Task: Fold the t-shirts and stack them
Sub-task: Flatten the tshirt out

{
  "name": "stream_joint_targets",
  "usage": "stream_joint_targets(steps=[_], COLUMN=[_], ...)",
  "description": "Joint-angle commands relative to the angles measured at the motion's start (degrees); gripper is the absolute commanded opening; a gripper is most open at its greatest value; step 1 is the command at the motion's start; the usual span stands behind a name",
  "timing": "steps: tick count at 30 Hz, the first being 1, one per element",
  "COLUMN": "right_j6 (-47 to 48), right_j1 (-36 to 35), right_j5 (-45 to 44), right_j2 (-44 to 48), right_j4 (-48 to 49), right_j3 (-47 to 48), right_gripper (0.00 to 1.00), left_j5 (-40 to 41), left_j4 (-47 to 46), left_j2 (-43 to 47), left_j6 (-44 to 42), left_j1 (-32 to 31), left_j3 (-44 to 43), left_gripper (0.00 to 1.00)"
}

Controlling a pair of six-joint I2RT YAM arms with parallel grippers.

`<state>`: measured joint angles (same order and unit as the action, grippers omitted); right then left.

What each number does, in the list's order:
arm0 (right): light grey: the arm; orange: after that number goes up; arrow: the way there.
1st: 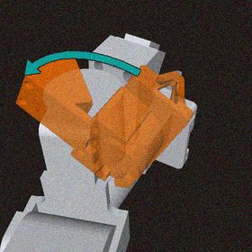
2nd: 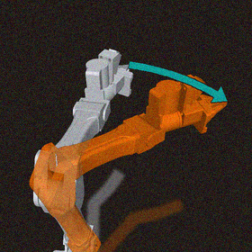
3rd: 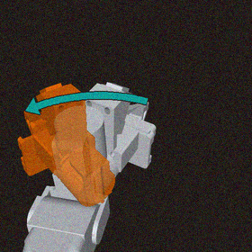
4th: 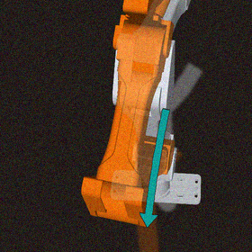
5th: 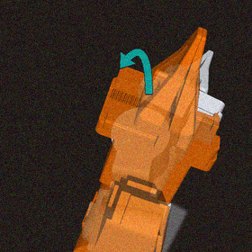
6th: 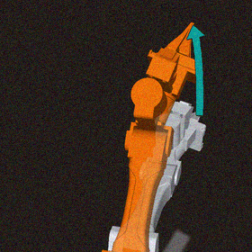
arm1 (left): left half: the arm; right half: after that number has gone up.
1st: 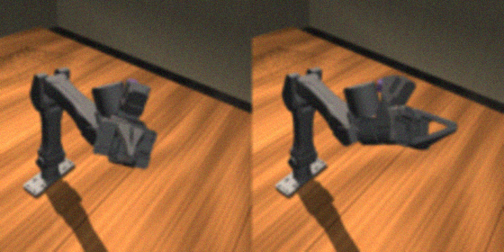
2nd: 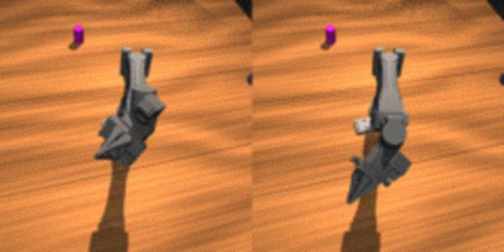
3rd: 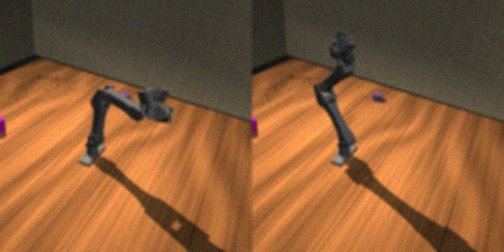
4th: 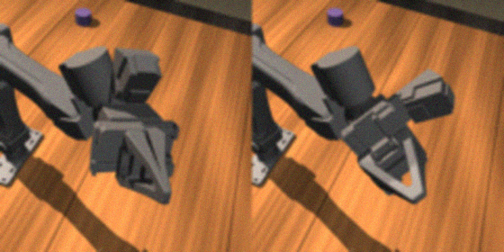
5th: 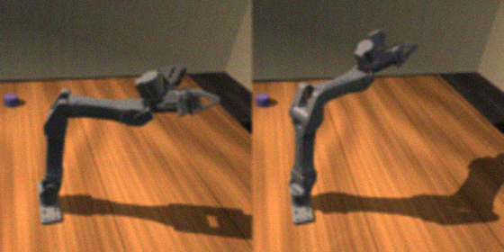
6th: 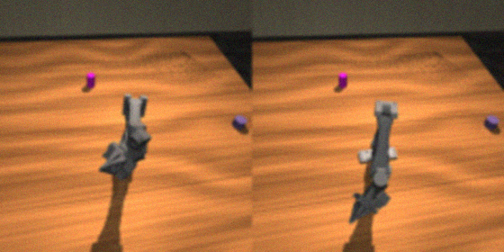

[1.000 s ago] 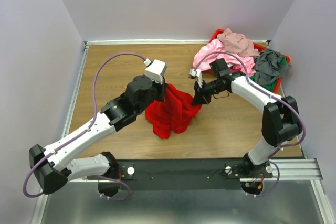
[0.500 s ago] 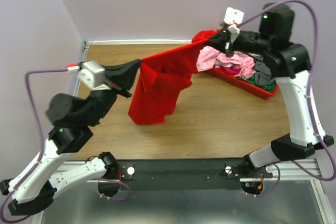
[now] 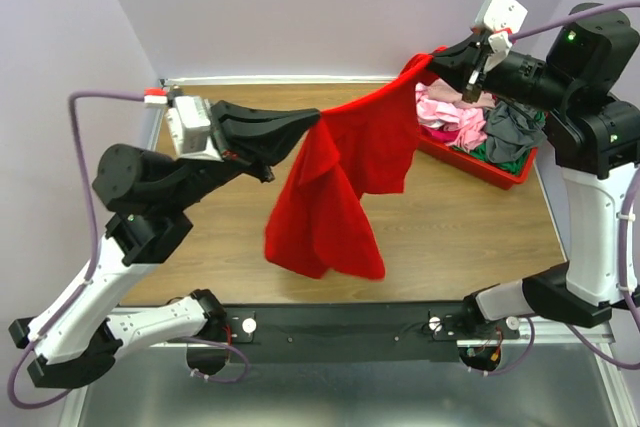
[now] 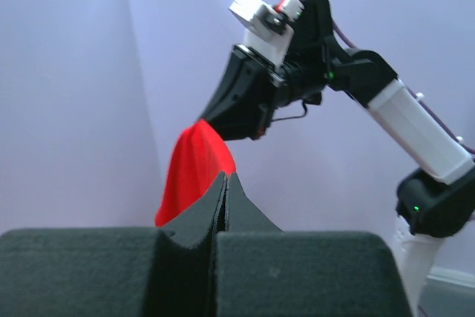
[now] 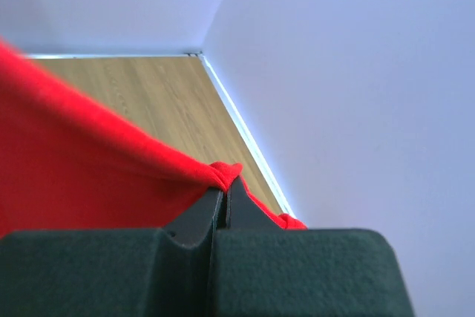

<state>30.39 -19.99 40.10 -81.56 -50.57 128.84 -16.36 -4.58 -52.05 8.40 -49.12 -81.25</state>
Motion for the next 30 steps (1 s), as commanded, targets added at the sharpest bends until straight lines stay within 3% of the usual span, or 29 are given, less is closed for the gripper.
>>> stream_joint_targets(steps=[1,5,10,14,17,21,22,25,26,29,30], right_j6=[-2.6,-2.1,-1.6,-6.1,-12.0,-20.0,-20.7,-19.6,-19.3,-16.7,-15.7], right_j1=[0.7,0.7,0.7,0.6,0.0,-1.2,-1.5,-3.6,-4.1,-4.0,-4.1], right_j5=[-4.3,-2.1,2.0,2.4,0.8,-9.4,-11.5,-23.9,-26.4,-26.8,-24.6], right_j2=[1.1,1.1,-0.8,-4.3,-11.9,-28.1,-33.7,-38.7,-38.8,-35.2,-33.7], right_j4=[1.5,1.3,3.0,10.1,16.4,18.4,18.6,18.5,18.4,18.5,18.5], right_j3=[1.1,-1.4,-10.8,-19.3,-20.6,-12.1,-10.4,-7.9,-9.1,-13.2,-15.3], right_gripper=[0.0,0.0,0.0,0.01,0.05,0.13,0.36,0.83,0.87,0.96,0.97], left_j5=[-7.3,1.3,27.9,44.5,44.2,31.2,27.0,22.8,23.4,24.6,25.2], left_j4=[-3.7,-2.1,-0.3,0.4,-1.2,-6.9,-7.4,-5.1,-3.2,-1.4,-1.3], left_j2=[-0.6,4.4,13.5,14.8,9.6,-2.5,-8.7,-19.8,-21.4,-22.7,-22.1], left_j6=[4.1,2.5,8.0,15.5,18.4,25.3,26.0,24.1,23.2,19.0,17.9], left_j1=[0.2,0.2,0.3,1.2,8.8,31.5,34.1,40.1,40.3,40.7,40.7], left_j3=[-1.2,5.3,21.4,31.3,35.1,35.9,35.5,29.6,26.4,23.1,22.8], left_gripper=[0.0,0.0,0.0,0.0,0.0,0.0,0.0,0.31,0.52,0.98,0.98])
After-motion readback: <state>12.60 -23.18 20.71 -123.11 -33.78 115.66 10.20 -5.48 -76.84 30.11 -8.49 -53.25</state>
